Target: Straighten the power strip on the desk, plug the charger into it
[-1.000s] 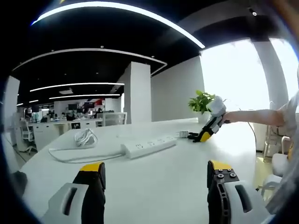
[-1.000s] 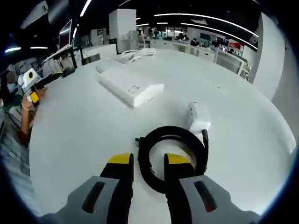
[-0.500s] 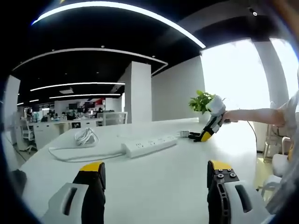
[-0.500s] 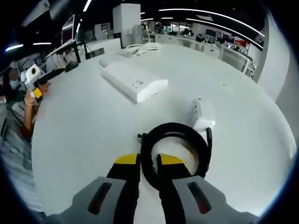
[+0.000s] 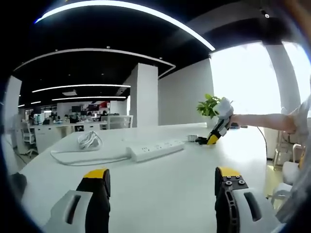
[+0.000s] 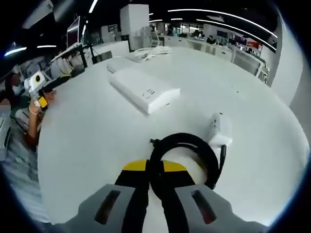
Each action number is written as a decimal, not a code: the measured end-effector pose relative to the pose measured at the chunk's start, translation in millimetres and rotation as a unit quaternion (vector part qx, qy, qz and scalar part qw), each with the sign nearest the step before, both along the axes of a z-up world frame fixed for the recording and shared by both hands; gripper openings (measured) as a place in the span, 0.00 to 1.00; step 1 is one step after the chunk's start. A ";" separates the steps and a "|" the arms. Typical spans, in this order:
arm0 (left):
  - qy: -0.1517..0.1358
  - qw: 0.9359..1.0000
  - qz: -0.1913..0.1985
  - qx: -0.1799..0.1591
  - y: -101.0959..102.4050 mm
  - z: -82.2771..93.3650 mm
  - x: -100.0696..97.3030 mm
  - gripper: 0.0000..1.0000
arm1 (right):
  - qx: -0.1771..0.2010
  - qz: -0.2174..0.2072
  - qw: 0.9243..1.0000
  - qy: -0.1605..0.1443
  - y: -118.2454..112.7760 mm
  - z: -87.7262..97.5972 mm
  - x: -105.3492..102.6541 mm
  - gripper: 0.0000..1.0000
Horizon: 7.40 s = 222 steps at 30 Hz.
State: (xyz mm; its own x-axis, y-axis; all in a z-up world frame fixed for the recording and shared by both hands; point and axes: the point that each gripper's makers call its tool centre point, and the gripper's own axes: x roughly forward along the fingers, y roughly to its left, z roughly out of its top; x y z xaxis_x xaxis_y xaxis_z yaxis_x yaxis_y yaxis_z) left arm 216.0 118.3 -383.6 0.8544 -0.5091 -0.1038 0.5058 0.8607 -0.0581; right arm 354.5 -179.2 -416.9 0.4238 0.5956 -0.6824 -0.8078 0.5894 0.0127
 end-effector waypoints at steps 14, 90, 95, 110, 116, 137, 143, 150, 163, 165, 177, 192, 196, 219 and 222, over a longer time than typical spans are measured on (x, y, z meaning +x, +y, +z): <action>0.000 1.000 0.005 -0.003 3.1 0.3 -3.4 0.90 | 0.068 -0.020 0.994 -0.080 19.2 42.1 5.2 0.05; -0.039 0.998 -0.036 0.038 -20.2 32.4 2.1 0.88 | 0.303 0.018 0.888 -0.346 156.4 240.7 -35.4 0.06; -0.064 0.997 -0.042 0.024 -23.2 42.2 12.4 0.88 | 0.299 0.022 0.893 -0.336 159.7 235.2 -33.6 0.06; -0.082 0.993 -0.083 -0.024 -41.4 63.1 43.9 0.87 | 0.301 0.028 0.896 -0.325 164.1 230.6 -35.4 0.06; -0.094 0.991 -0.092 -0.021 -55.7 68.7 60.8 0.86 | 0.302 0.027 0.897 -0.323 164.7 229.7 -35.1 0.06; -0.053 0.994 -0.091 -0.002 -91.2 49.0 124.7 0.91 | 0.309 0.033 0.894 -0.324 170.1 234.3 -44.6 0.06; -0.050 0.994 -0.097 0.009 -107.9 44.7 130.6 0.91 | 0.311 0.038 0.893 -0.323 175.2 236.0 -48.6 0.06; -0.055 0.994 -0.098 0.002 -119.4 50.9 138.8 0.87 | 0.311 0.041 0.893 -0.321 178.7 236.5 -51.4 0.06; -0.059 0.993 -0.102 0.017 -135.3 57.7 150.1 0.81 | 0.321 0.047 0.890 -0.319 185.8 239.2 -54.4 0.06; -0.058 0.993 -0.104 0.017 -136.3 57.6 150.7 0.78 | 0.321 0.048 0.890 -0.319 186.4 238.9 -55.1 0.06; -0.043 0.993 -0.112 0.015 -134.5 52.1 151.7 0.55 | 0.320 0.047 0.890 -0.322 185.4 238.0 -54.6 0.06; -0.031 0.992 -0.119 0.008 -136.9 46.2 159.2 0.28 | 0.321 0.053 0.892 -0.315 183.2 233.9 -55.1 0.06; -0.032 0.990 -0.134 0.013 -139.9 45.7 158.3 0.27 | 0.319 0.052 0.891 -0.317 181.9 233.7 -55.3 0.06; 0.006 0.950 -0.306 0.065 -148.8 26.7 158.3 0.25 | 0.307 0.060 0.898 -0.310 170.3 221.1 -44.3 0.07; 0.011 0.947 -0.315 0.064 -149.4 23.7 159.2 0.25 | 0.312 0.063 0.899 -0.300 168.0 218.8 -43.3 0.07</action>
